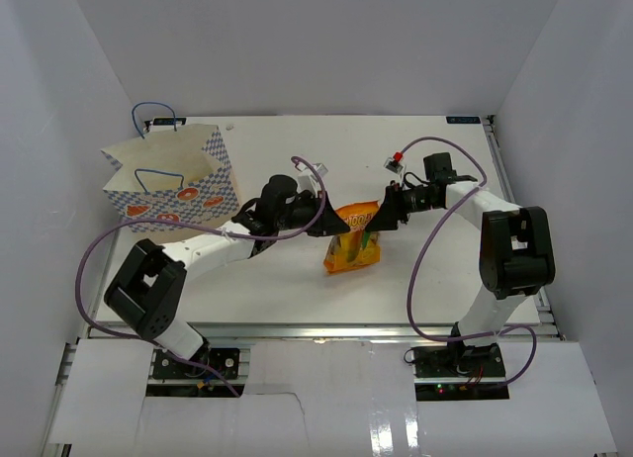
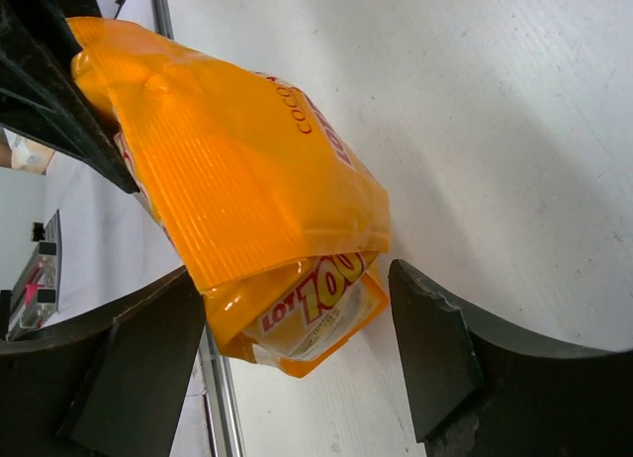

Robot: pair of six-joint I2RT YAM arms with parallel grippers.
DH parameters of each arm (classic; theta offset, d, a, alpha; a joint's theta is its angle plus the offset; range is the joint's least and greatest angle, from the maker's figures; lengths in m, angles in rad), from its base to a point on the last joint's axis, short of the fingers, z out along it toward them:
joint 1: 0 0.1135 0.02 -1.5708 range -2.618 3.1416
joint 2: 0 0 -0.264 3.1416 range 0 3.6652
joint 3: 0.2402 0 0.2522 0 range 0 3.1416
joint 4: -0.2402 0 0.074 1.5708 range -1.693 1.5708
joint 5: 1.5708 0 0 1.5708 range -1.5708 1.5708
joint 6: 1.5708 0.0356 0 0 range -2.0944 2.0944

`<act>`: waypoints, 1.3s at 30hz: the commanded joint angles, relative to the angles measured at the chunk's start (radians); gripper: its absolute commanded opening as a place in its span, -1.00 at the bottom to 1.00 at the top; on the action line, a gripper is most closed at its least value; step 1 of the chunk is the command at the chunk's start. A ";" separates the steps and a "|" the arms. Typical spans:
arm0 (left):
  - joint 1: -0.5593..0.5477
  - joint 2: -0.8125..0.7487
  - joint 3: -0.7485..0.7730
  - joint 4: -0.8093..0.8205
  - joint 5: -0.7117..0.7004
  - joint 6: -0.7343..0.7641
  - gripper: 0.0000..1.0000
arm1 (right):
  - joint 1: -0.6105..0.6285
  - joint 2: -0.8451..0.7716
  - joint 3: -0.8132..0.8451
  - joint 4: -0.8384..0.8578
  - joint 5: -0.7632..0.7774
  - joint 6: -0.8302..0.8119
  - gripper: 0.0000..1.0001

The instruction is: Place the snacks into the paper bag

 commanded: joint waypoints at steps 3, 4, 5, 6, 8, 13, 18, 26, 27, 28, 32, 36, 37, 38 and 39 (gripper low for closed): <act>-0.009 -0.126 -0.001 0.012 0.003 0.075 -1.00 | 0.005 -0.041 0.058 -0.032 -0.001 -0.097 0.57; -0.009 -0.133 -0.005 0.003 -0.003 0.084 -1.00 | 0.005 -0.041 0.080 -0.049 -0.002 -0.120 0.58; -0.009 -0.140 -0.005 -0.006 -0.011 0.098 -1.00 | 0.005 -0.044 0.092 -0.084 -0.004 -0.140 0.59; -0.009 -0.149 -0.007 -0.032 -0.026 0.109 -1.00 | 0.004 -0.048 0.104 -0.104 -0.011 -0.188 0.59; -0.009 -0.170 0.002 -0.069 -0.050 0.127 -1.00 | -0.004 -0.059 0.149 -0.146 -0.025 -0.234 0.60; -0.007 -0.216 0.030 -0.180 -0.107 0.195 -1.00 | -0.019 -0.113 0.241 -0.311 -0.087 -0.418 0.61; -0.009 -0.273 0.097 -0.282 -0.158 0.226 -1.00 | -0.035 -0.174 0.269 -0.380 -0.123 -0.503 0.61; 0.019 -0.382 0.326 -0.494 -0.357 0.310 -1.00 | -0.062 -0.210 0.195 -0.376 -0.120 -0.515 0.60; 0.025 -0.387 0.346 -0.508 -0.382 0.312 -1.00 | -0.064 -0.210 0.191 -0.374 -0.122 -0.515 0.60; 0.033 -0.399 0.382 -0.520 -0.397 0.312 -1.00 | -0.067 -0.211 0.180 -0.374 -0.122 -0.515 0.60; 0.059 -0.426 0.469 -0.575 -0.526 0.318 -1.00 | -0.070 -0.213 0.169 -0.374 -0.127 -0.513 0.60; 0.086 -0.437 0.585 -0.629 -0.670 0.382 -1.00 | -0.070 -0.206 0.169 -0.373 -0.136 -0.510 0.60; 0.094 -0.439 0.610 -0.640 -0.682 0.399 -1.00 | -0.070 -0.205 0.169 -0.374 -0.136 -0.512 0.60; 0.111 -0.437 0.663 -0.661 -0.690 0.441 -1.00 | -0.070 -0.202 0.167 -0.374 -0.137 -0.512 0.60; 0.117 -0.434 0.694 -0.675 -0.701 0.462 -1.00 | -0.070 -0.200 0.166 -0.373 -0.137 -0.510 0.60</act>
